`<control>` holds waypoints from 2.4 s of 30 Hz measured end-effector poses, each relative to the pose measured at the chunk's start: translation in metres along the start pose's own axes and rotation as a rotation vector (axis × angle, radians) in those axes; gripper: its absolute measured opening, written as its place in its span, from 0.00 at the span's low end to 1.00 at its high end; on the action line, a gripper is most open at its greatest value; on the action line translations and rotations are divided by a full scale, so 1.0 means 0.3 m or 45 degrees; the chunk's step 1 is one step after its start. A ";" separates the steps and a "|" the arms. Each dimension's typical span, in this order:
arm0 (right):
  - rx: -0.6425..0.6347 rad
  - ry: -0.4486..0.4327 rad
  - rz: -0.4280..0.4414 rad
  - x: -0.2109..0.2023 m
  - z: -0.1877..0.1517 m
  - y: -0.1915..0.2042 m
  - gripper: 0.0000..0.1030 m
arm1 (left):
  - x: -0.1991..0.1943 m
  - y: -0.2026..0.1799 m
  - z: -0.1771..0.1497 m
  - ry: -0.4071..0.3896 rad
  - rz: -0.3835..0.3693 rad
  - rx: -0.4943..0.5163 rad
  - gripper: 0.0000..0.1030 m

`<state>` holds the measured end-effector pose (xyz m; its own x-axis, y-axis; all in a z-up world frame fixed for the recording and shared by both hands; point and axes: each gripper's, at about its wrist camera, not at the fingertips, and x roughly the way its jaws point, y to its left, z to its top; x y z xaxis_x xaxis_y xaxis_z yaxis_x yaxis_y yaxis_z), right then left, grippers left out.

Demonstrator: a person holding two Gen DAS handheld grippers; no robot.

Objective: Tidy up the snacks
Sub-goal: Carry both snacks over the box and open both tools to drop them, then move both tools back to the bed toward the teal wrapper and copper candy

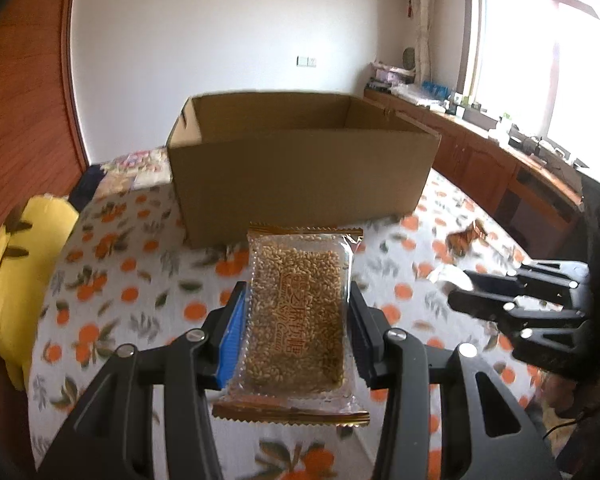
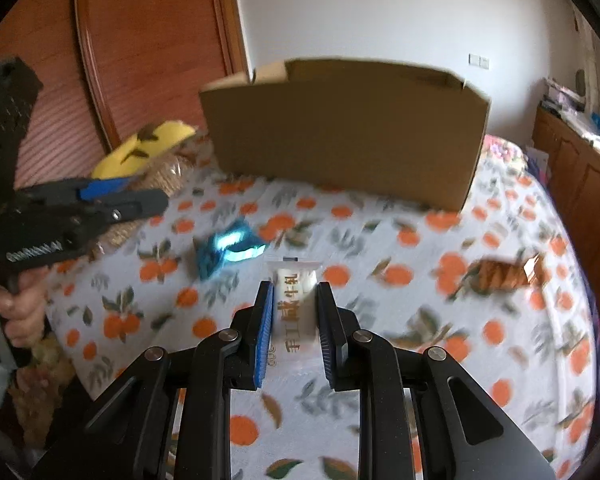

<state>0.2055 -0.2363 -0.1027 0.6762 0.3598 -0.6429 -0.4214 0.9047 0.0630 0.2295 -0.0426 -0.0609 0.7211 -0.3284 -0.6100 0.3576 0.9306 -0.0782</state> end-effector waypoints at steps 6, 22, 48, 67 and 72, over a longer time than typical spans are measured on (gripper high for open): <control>-0.054 -0.072 -0.031 -0.060 0.180 -0.051 0.19 | 0.027 -0.004 0.165 -0.081 -0.028 0.041 0.44; -0.121 -0.146 -0.078 0.091 0.543 -0.185 0.19 | 0.259 0.088 0.470 -0.140 -0.034 0.067 0.44; -0.072 -0.081 -0.122 0.352 0.582 -0.282 0.22 | 0.456 0.085 0.472 -0.038 0.033 0.040 0.48; 0.031 -0.193 -0.135 0.081 0.485 -0.296 0.44 | 0.246 0.030 0.394 -0.177 0.016 0.113 0.67; 0.088 -0.163 -0.187 -0.026 0.374 -0.332 0.49 | 0.193 0.008 0.306 -0.152 -0.014 0.129 0.68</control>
<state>0.3100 -0.3036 -0.0184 0.8005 0.2451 -0.5469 -0.2732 0.9615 0.0309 0.3266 -0.0744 -0.0239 0.7802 -0.3607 -0.5110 0.4195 0.9078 -0.0004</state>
